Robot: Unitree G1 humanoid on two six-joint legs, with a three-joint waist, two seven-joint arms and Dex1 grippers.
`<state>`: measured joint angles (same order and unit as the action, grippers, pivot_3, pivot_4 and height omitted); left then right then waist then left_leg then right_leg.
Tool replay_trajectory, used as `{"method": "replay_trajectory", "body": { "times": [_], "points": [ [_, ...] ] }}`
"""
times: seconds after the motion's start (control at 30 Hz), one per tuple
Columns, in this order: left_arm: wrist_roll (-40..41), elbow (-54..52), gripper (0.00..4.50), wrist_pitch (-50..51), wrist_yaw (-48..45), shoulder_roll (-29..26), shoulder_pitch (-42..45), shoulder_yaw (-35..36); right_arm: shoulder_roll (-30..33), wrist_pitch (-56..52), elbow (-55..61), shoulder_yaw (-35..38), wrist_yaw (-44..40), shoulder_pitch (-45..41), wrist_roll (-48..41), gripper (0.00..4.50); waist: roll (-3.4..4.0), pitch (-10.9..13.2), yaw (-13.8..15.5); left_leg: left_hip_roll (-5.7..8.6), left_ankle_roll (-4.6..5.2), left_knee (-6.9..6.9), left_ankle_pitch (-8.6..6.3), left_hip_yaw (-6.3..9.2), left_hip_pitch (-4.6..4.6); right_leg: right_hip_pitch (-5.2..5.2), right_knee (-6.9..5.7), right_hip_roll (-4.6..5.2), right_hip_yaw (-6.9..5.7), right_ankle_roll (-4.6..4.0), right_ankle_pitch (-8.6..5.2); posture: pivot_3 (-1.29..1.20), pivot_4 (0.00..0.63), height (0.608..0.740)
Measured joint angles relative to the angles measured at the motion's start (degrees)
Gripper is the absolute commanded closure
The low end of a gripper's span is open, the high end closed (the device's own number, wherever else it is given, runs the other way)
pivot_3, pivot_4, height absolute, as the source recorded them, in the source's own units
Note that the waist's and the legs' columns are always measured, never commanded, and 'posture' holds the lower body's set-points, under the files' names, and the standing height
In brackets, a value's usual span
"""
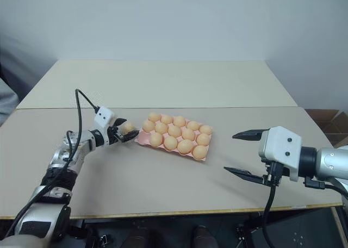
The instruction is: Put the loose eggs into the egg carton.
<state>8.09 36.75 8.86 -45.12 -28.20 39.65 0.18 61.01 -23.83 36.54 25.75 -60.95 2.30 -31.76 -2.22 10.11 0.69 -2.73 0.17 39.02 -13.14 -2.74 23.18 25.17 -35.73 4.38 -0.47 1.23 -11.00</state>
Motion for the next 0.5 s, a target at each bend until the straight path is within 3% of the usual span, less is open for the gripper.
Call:
{"method": "replay_trajectory", "body": {
  "times": [0.17, 0.27, 0.43, 0.5],
  "points": [
    [-1.9, 7.1, 0.02, -3.2, -0.2, 1.6, 2.6, -0.9, -0.2, -0.2, 0.8, 0.9, 0.2, 1.6, 0.0, 0.00, -0.03, 0.0, 0.0, 0.01, 0.00, 0.02, 0.00, 0.00, 0.01, -0.01, 0.00, 0.01, 0.00, 0.01, 0.00, 0.00, 0.150, 0.740],
    [-2.5, 8.8, 0.63, -5.3, 0.2, 1.8, 3.5, -0.9, -0.3, -0.2, 1.4, 1.9, 0.3, 2.0, 0.0, 0.00, -0.03, 0.0, 0.1, 0.01, 0.00, 0.02, 0.00, 0.00, 0.00, -0.01, 0.00, 0.01, 0.00, 0.01, 0.01, 0.00, 0.150, 0.740],
    [-2.8, 10.0, 2.22, -8.7, 0.8, 2.5, 3.5, -0.7, -0.7, -0.4, 1.4, 2.1, 0.6, 2.3, 0.0, 0.00, -0.05, 0.0, 0.0, 0.01, 0.00, 0.01, 0.00, 0.00, 0.00, 0.00, 0.00, 0.01, 0.00, 0.01, 0.01, 0.00, 0.150, 0.740],
    [-3.0, 10.5, 2.48, -9.4, 0.9, 2.5, 3.5, -0.7, -0.7, -0.4, 1.4, 2.1, 0.9, 2.3, 0.0, 0.00, -0.05, 0.0, 0.0, 0.00, 0.00, 0.01, 0.00, 0.00, 0.00, 0.00, -0.01, 0.00, 0.00, 0.01, 0.01, 0.00, 0.150, 0.740]
  ]
}}
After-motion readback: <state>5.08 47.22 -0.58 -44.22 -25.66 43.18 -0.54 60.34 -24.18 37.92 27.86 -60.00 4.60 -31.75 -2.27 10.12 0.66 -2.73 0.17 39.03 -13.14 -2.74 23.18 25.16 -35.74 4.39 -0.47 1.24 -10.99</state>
